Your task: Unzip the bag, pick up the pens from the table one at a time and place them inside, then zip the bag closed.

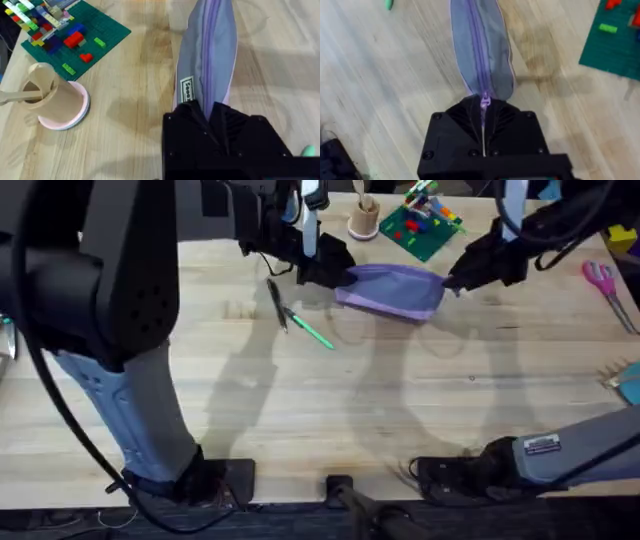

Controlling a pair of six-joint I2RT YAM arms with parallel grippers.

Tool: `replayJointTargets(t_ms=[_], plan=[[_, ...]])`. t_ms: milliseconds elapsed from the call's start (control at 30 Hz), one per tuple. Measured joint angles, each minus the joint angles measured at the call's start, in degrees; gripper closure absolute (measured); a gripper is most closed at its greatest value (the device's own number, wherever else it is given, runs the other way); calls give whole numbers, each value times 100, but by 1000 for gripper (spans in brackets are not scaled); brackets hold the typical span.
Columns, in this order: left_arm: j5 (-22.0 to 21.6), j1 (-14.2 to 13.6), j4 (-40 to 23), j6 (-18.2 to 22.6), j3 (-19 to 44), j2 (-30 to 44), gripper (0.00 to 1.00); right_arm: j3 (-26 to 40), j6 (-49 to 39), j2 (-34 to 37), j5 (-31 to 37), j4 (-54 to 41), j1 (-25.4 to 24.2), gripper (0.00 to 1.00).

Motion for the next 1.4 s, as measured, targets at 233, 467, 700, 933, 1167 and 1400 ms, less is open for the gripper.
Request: replayJointTargets(t_ms=[233, 467, 700, 933, 1167, 1400], plan=[[-46, 54, -2, 0, 0, 0, 959, 0, 7, 0, 133, 298, 416, 972], [-107, 109, -7, 2, 0, 0, 958, 0, 193, 0, 342, 769, 900, 971], [-170, 153, 7, 2, 0, 0, 958, 2, 404, 130, 449, 1151, 1175, 971], [-197, 210, 7, 3, 0, 0, 958, 2, 634, 167, 635, 1239, 1384, 971], [-190, 210, 41, 2, 0, 0, 958, 2, 761, 184, 649, 1299, 1413, 971], [-244, 229, 56, 2, 0, 0, 959, 2, 868, 224, 740, 1559, 1702, 970]])
